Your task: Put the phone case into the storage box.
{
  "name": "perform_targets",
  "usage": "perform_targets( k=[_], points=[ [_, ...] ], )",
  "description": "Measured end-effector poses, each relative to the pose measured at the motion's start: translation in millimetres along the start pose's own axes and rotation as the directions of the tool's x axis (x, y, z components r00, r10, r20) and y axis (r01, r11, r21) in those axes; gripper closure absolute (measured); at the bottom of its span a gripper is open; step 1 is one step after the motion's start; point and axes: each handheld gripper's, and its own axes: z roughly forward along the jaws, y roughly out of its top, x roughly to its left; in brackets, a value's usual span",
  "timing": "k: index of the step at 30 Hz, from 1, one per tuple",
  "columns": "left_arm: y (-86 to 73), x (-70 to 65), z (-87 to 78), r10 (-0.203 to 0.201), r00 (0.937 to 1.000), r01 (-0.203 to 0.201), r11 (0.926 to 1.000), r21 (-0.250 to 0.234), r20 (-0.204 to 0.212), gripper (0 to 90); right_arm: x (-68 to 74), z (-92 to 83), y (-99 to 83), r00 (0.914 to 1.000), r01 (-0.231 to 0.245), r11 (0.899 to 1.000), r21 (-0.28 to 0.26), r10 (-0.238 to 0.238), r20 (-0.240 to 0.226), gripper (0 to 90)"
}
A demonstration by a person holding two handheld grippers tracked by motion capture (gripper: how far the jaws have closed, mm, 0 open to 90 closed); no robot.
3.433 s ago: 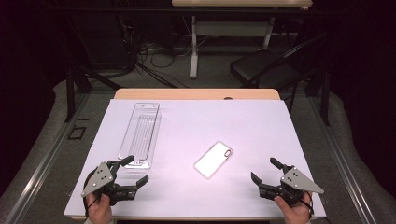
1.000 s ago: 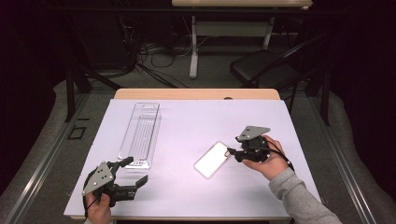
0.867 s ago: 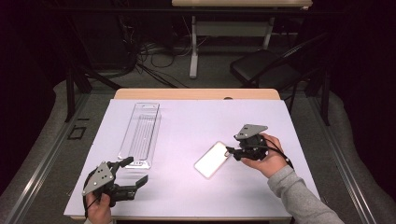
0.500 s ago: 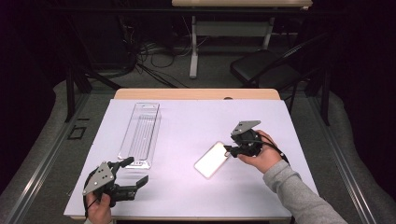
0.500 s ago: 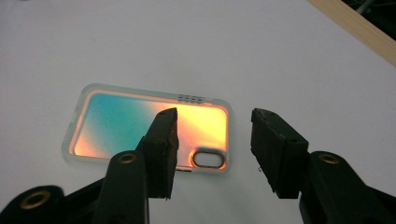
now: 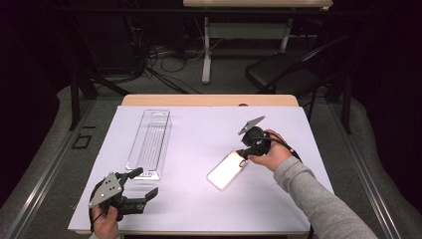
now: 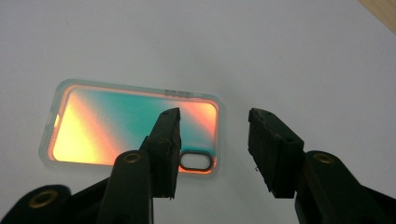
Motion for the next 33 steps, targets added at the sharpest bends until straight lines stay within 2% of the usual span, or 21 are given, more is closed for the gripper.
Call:
perform_targets(
  k=[3, 4, 7, 9, 15, 19, 24, 29, 30, 33],
  points=[
    [-0.2, 0.4, 0.0, 0.000, 1.0000, 0.000, 1.0000, 0.002, 0.001, 15.4, -1.7, 3.4, 3.4, 0.9999, -0.002, 1.000, 0.027, 0.003, -0.014, 54.7],
    [-0.3, 0.4, 0.1, 0.000, 1.0000, 0.000, 1.0000, 0.003, 0.001, 15.4, -2.3, 6.4, 6.9, 0.9999, 0.008, 0.998, 0.066, -0.007, -0.011, 54.7],
    [-0.3, 0.5, 0.3, 0.001, 1.0000, -0.001, 1.0000, 0.004, 0.003, 15.4, -2.3, 8.8, 10.1, 0.9999, 0.002, 0.996, 0.085, -0.001, -0.016, 54.7],
    [-0.3, 0.4, 0.3, 0.002, 1.0000, -0.002, 1.0000, 0.007, 0.003, 15.4, -3.3, 12.0, 12.1, 0.9996, 0.004, 0.997, 0.079, -0.001, -0.027, 54.8],
    [-0.6, 0.3, 0.9, -0.001, 1.0000, 0.001, 1.0000, 0.007, 0.004, 15.4, -4.3, 19.9, 16.2, 1.0000, -0.001, 0.993, 0.116, 0.002, -0.008, 54.5],
    [-0.8, 0.4, 1.1, -0.002, 1.0000, 0.002, 1.0000, 0.008, 0.005, 15.4, -4.9, 25.9, 16.9, 0.9998, -0.014, 0.990, 0.142, 0.016, -0.011, 60.1],
    [-1.2, 0.7, 1.4, -0.006, 1.0000, 0.006, 0.9999, 0.011, 0.004, 15.4, -4.5, 36.8, 15.8, 0.9999, -0.011, 0.981, 0.195, 0.012, -0.002, 66.0],
    [-1.3, 0.8, 1.7, -0.005, 1.0000, 0.005, 0.9999, 0.012, 0.005, 15.4, -5.9, 42.5, 15.7, 0.9999, -0.011, 0.979, 0.206, 0.008, 0.015, 69.3],
    [-1.4, 0.9, 1.7, -0.004, 1.0000, 0.004, 0.9999, 0.013, 0.005, 15.4, -5.8, 43.0, 16.2, 0.9997, -0.019, 0.975, 0.221, 0.015, 0.019, 69.8],
    [-1.6, 1.1, 1.7, -0.004, 1.0000, 0.004, 0.9999, 0.014, 0.002, 15.4, -6.6, 46.1, 15.7, 0.9994, -0.011, 0.976, 0.219, 0.003, 0.034, 70.9]
  ],
)
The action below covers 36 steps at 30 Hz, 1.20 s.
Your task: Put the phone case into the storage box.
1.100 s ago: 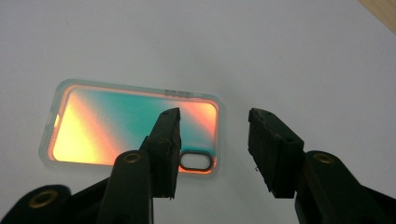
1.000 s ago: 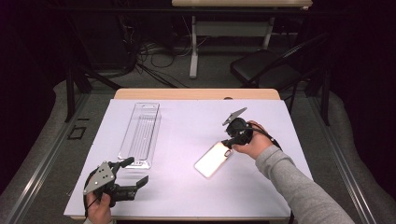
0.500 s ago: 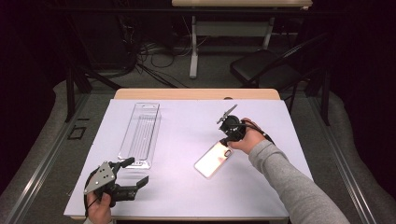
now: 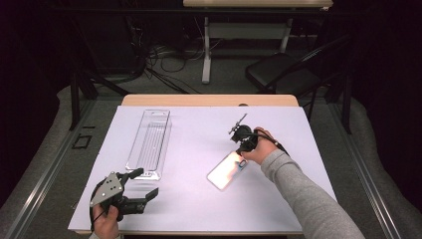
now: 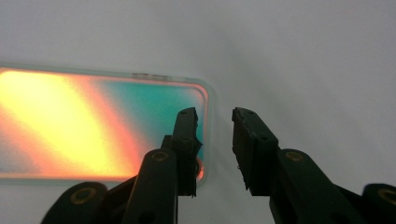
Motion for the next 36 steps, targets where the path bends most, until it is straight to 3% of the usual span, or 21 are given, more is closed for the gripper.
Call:
perform_targets(
  k=[3, 5, 7, 9, 10, 12, 19, 20, 36],
  points=[
    [0.0, 0.3, 0.0, 0.000, 1.0000, 0.000, 1.0000, 0.002, 0.001, 15.4, -0.3, 2.7, -0.6, 0.9998, 0.000, 1.000, 0.001, 0.000, 0.022, 72.2],
    [-0.1, 0.2, 0.1, -0.002, 1.0000, 0.002, 1.0000, 0.002, 0.002, 15.5, -0.2, 4.3, -1.5, 0.9992, -0.031, 0.999, 0.018, 0.031, 0.026, 73.9],
    [-0.1, 0.3, 0.2, -0.002, 1.0000, 0.001, 1.0000, 0.003, 0.003, 15.5, -0.3, 7.3, -2.1, 0.9991, -0.027, 1.000, 0.012, 0.026, 0.033, 75.0],
    [-0.3, 0.5, 0.3, -0.003, 1.0000, 0.003, 1.0000, 0.002, 0.004, 15.5, 0.6, 7.6, -1.6, 0.9986, -0.024, 0.999, 0.039, 0.023, 0.048, 75.8],
    [-0.3, 0.5, 0.3, -0.004, 1.0000, 0.004, 1.0000, 0.003, 0.004, 15.5, 2.3, 8.6, -2.0, 0.9981, -0.044, 0.998, 0.034, 0.042, 0.046, 75.8],
    [-0.4, 0.5, 0.2, -0.004, 1.0000, 0.004, 1.0000, 0.003, 0.004, 15.4, 1.8, 9.5, -1.6, 0.9986, -0.017, 0.999, 0.031, 0.015, 0.051, 76.0],
    [-0.6, 0.6, 0.5, -0.006, 1.0000, 0.006, 1.0000, 0.004, 0.005, 15.4, 6.7, 13.2, -0.4, 0.9985, -0.009, 0.998, 0.055, 0.006, 0.055, 76.8],
    [-0.6, 0.6, 0.5, -0.006, 1.0000, 0.006, 1.0000, 0.004, 0.005, 15.4, 5.9, 15.0, -0.4, 0.9983, 0.010, 0.999, 0.048, -0.013, 0.057, 76.8],
    [-1.1, 1.4, 0.4, -0.008, 1.0000, 0.008, 1.0000, 0.005, 0.006, 15.4, 10.8, 26.1, 0.7, 0.9979, 0.009, 0.996, 0.090, -0.015, 0.064, 81.8]
  ],
)
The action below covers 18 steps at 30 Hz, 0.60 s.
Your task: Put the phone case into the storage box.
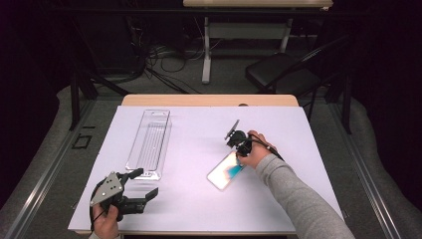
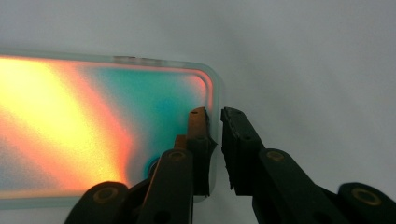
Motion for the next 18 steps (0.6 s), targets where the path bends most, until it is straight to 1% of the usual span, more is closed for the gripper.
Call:
perform_targets(
  k=[2, 3, 4, 7, 10, 11, 12, 13, 14, 16, 18],
  points=[
    [-0.1, 0.1, 0.0, -0.001, 1.0000, 0.001, 1.0000, 0.000, -0.001, 15.4, 0.3, -0.4, 0.5, 1.0000, -0.002, 1.000, 0.020, 0.002, 0.002, 82.4],
    [-0.1, 0.2, 0.0, -0.001, 1.0000, 0.001, 1.0000, 0.000, 0.000, 15.5, 0.2, 0.7, 0.1, 1.0000, -0.002, 1.000, 0.009, 0.002, 0.005, 82.7],
    [-0.1, 0.1, 0.0, 0.000, 1.0000, 0.000, 1.0000, 0.000, 0.000, 15.5, 0.1, 0.7, 0.1, 1.0000, -0.004, 1.000, 0.016, 0.004, 0.005, 83.0],
    [-0.1, 0.2, 0.0, -0.001, 1.0000, 0.001, 1.0000, 0.001, 0.000, 15.5, -0.1, 2.4, -0.5, 1.0000, -0.004, 1.000, 0.008, 0.004, 0.006, 83.6],
    [-0.1, 0.0, 0.0, -0.001, 1.0000, 0.001, 1.0000, 0.001, 0.000, 15.5, 0.0, 0.6, 0.5, 1.0000, -0.004, 0.999, 0.038, 0.004, 0.005, 84.8],
    [-0.1, 0.1, 0.1, -0.001, 1.0000, 0.001, 1.0000, 0.001, -0.001, 15.5, -0.1, 0.7, 0.6, 1.0000, -0.001, 0.999, 0.039, 0.000, 0.007, 85.2],
    [-0.2, 0.1, 0.1, -0.001, 1.0000, 0.001, 1.0000, 0.001, 0.000, 15.5, 0.2, 2.3, 0.0, 1.0000, -0.004, 1.000, 0.016, 0.004, 0.007, 85.8],
    [-0.2, 0.1, 0.1, -0.001, 1.0000, 0.001, 1.0000, 0.002, 0.000, 15.5, 1.0, 2.3, -0.1, 0.9999, -0.014, 1.000, 0.019, 0.014, 0.006, 86.1],
    [-0.2, 0.2, 0.1, 0.000, 1.0000, 0.000, 1.0000, 0.002, -0.001, 15.4, 1.0, 2.3, -0.1, 0.9999, -0.014, 1.000, 0.019, 0.014, 0.005, 86.6],
    [-0.2, 0.3, 0.1, 0.000, 1.0000, 0.000, 1.0000, 0.002, 0.000, 15.5, 0.2, 2.6, 0.2, 1.0000, 0.000, 1.000, 0.015, 0.000, 0.009, 87.0],
    [-0.2, 0.2, 0.1, -0.001, 1.0000, 0.001, 1.0000, 0.004, -0.003, 15.5, 0.5, 2.8, 0.1, 1.0000, -0.006, 1.000, 0.016, 0.006, 0.007, 87.5]
  ],
)
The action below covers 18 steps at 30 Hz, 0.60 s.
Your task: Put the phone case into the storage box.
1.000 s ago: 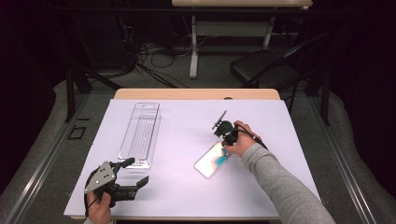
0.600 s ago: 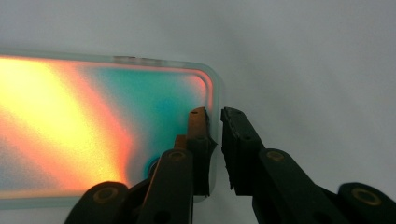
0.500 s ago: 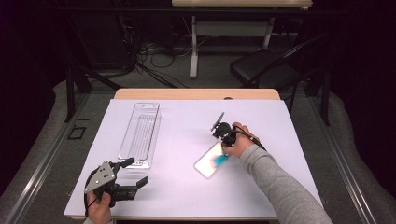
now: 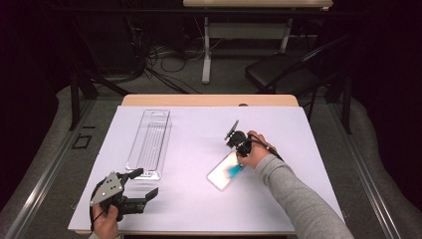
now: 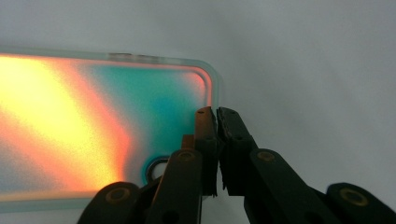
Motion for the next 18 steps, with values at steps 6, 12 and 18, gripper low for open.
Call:
perform_targets(
  k=[6, 12, 18],
  points=[
    [-0.1, 0.1, 0.0, 0.001, 1.0000, -0.001, 1.0000, 0.002, 0.000, 15.5, 0.0, -0.1, 0.3, 1.0000, -0.009, 1.000, 0.004, 0.009, 0.002, 88.3],
    [-0.1, -0.1, 0.2, 0.001, 1.0000, -0.001, 1.0000, 0.002, -0.001, 15.5, 0.0, 0.0, 0.6, 0.9999, -0.017, 1.000, 0.006, 0.017, 0.003, 88.4],
    [-0.1, 0.1, 0.2, 0.002, 1.0000, -0.002, 1.0000, 0.003, 0.000, 15.5, 0.2, -0.1, 0.7, 0.9998, -0.022, 1.000, 0.006, 0.022, 0.003, 88.5]
  ],
)
